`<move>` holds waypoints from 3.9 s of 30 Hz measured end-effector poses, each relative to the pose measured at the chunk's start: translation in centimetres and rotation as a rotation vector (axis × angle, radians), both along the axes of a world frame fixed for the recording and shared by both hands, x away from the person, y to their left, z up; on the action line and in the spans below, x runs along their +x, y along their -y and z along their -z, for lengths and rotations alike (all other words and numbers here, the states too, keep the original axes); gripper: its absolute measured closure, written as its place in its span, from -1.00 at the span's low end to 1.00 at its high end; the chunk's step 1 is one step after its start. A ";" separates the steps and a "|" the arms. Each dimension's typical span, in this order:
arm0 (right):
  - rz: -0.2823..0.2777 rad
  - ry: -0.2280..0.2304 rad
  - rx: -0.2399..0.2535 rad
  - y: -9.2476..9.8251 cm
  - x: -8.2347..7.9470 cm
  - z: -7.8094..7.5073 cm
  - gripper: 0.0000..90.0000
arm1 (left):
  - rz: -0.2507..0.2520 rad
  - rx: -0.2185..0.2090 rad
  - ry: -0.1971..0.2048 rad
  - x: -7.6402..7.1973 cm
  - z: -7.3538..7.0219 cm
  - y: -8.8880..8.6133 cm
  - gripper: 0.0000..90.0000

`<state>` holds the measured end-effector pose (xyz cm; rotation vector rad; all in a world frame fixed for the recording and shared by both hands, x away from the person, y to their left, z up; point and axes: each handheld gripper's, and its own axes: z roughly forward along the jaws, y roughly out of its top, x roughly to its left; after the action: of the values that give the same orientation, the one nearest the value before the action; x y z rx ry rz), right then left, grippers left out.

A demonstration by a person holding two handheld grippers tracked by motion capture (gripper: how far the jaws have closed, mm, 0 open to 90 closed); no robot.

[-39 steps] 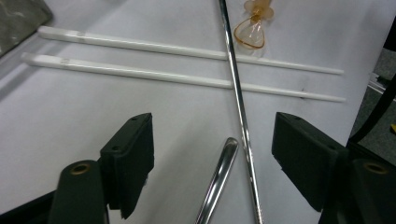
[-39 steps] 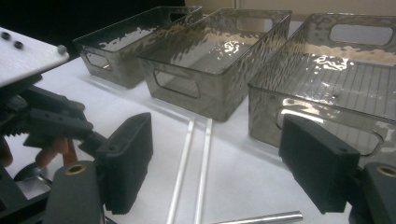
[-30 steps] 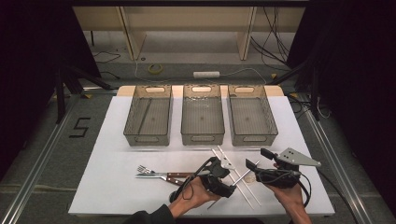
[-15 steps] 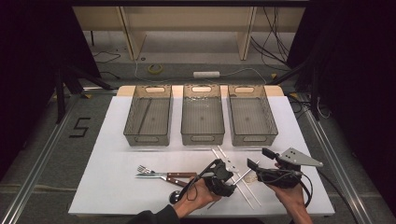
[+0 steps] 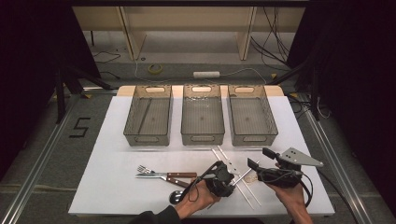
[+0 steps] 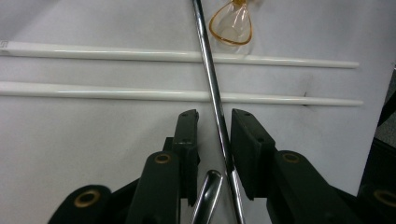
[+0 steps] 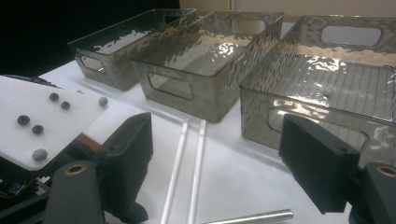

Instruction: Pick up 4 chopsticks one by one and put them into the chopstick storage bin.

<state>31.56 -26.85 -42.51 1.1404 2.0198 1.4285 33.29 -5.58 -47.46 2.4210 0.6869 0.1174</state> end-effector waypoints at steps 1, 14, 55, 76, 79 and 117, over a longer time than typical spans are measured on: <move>0.000 0.000 0.000 0.0 0.0 0.0 -0.40 | 0.001 0.001 0.000 0.0 0.0 0.0 0.59; -0.001 -0.001 -0.003 0.0 0.0 0.0 -0.40 | 0.011 0.034 0.039 -0.6 0.0 0.7 0.76; 0.007 0.009 0.010 0.2 0.0 -0.1 -0.39 | -0.056 -0.075 0.099 0.6 -3.5 -4.2 0.90; -0.018 -0.007 -0.006 -0.1 0.1 0.1 -0.39 | -0.282 -0.190 0.192 5.0 -8.5 -14.0 0.90; -0.022 -0.012 -0.006 -0.1 0.1 0.1 -0.39 | -0.315 -0.195 0.208 5.8 -9.0 -15.1 0.90; -0.039 -0.027 -0.004 -0.3 0.2 0.2 -0.39 | -0.595 -0.231 0.235 13.6 -11.3 -24.4 0.90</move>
<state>31.76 -26.54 -42.73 1.1302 2.0728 1.4350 46.84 18.85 -36.14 1.8815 1.2130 0.5221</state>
